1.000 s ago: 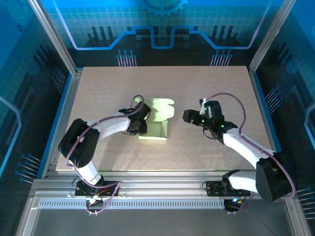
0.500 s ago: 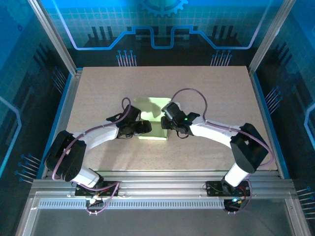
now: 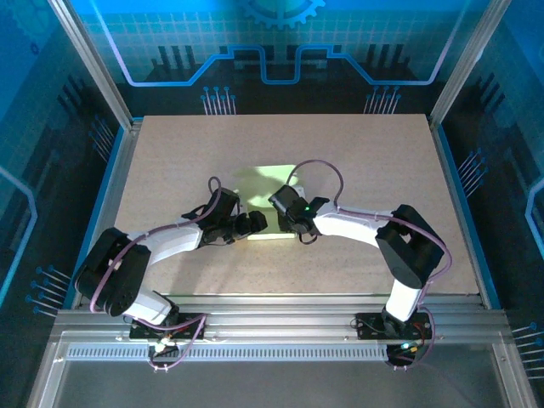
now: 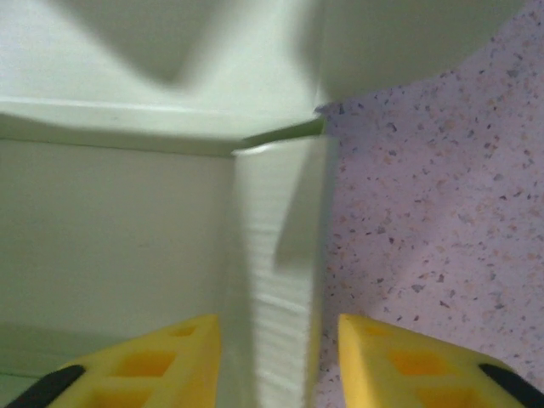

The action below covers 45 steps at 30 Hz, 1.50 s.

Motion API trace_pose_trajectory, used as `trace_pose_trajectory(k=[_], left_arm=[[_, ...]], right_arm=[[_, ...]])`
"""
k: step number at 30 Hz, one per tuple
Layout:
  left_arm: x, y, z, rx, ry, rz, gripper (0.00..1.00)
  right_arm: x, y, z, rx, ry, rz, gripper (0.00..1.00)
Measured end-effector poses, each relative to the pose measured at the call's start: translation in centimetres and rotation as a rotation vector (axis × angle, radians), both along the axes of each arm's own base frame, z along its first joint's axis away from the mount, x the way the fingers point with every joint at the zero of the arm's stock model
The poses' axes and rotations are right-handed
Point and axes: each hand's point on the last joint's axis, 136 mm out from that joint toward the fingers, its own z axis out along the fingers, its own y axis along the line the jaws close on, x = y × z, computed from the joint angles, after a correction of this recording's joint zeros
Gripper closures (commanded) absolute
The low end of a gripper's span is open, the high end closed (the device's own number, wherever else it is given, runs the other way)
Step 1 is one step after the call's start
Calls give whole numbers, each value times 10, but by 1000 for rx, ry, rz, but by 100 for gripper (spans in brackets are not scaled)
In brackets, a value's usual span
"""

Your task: Fold the paper box

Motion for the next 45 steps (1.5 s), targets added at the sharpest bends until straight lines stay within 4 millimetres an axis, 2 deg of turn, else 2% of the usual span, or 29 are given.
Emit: trace_pose_trajectory(k=[7,17,20,24,31,36,38,40,42,45], left_arm=[[2,-5,-1,-33,4,3,19],[3,-4,-2,-32,4,2,19],[3,-4,-3,-30,7,3,19],[2,-3,-5,-25,12,1,19],[2,-3,-10,-14,17,-8,19],[2,-3,-10,-11,13,-14,19],[1,-3,-10,-10,12,-16,19],[2,-3,-10,-10,12,-16,19],[1,-3,-10,-10,12,-16,19],[1,-3,-11,-9,15,-16,19]], right_arm=[[2,-2,-5,-10,3,4,73],[8,-5,-28,7,56,19,72],[8,-5,-28,10,59,26,72],[9,-4,-28,14,60,34,65],[8,-2,-28,25,66,43,64],[8,1,-24,42,63,50,53],[9,2,-18,54,54,54,52],[12,1,-8,75,32,49,52],[15,-2,1,94,14,40,57],[21,-5,5,110,3,24,62]])
